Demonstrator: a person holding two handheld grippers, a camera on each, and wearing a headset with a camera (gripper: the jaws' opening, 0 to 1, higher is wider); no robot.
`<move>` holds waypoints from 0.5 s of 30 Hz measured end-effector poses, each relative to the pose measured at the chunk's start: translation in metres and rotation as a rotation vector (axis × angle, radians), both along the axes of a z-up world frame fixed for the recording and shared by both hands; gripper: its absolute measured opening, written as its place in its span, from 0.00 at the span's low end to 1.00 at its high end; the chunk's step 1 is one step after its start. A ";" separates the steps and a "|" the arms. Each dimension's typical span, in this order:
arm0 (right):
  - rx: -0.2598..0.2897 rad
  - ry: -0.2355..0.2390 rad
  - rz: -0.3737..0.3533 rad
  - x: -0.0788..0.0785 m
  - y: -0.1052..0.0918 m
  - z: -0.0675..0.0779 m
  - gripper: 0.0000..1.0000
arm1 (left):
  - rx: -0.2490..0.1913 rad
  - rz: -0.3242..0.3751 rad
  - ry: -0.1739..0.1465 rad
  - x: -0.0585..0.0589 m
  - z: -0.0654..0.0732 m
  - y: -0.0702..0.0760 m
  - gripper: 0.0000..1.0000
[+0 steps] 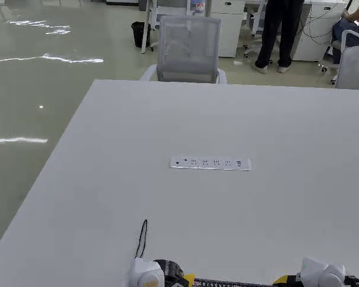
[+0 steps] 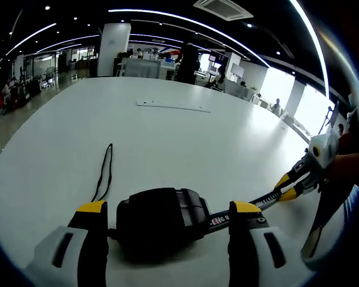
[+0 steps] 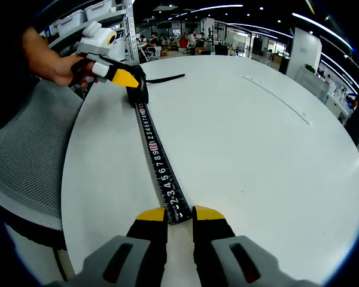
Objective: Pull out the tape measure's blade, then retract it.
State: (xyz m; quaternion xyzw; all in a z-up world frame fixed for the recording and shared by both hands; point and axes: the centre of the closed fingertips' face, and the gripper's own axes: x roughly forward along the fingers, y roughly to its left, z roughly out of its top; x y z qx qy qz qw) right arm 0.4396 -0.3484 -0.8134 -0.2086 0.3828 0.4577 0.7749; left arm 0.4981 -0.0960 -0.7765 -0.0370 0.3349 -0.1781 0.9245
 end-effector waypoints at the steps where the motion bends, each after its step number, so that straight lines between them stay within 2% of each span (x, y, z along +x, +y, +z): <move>1: 0.000 0.000 -0.001 0.000 0.000 0.000 0.15 | 0.003 0.005 0.007 0.000 -0.001 0.000 0.81; 6: 0.000 0.003 -0.010 0.000 0.001 0.001 0.15 | 0.018 0.036 0.011 0.003 -0.010 0.001 0.80; 8: -0.002 0.004 -0.011 0.000 0.001 0.000 0.15 | 0.041 0.033 0.010 0.003 -0.013 0.000 0.80; 15: -0.004 0.003 -0.013 0.000 0.001 0.002 0.15 | 0.045 0.053 -0.012 0.005 -0.010 -0.002 0.78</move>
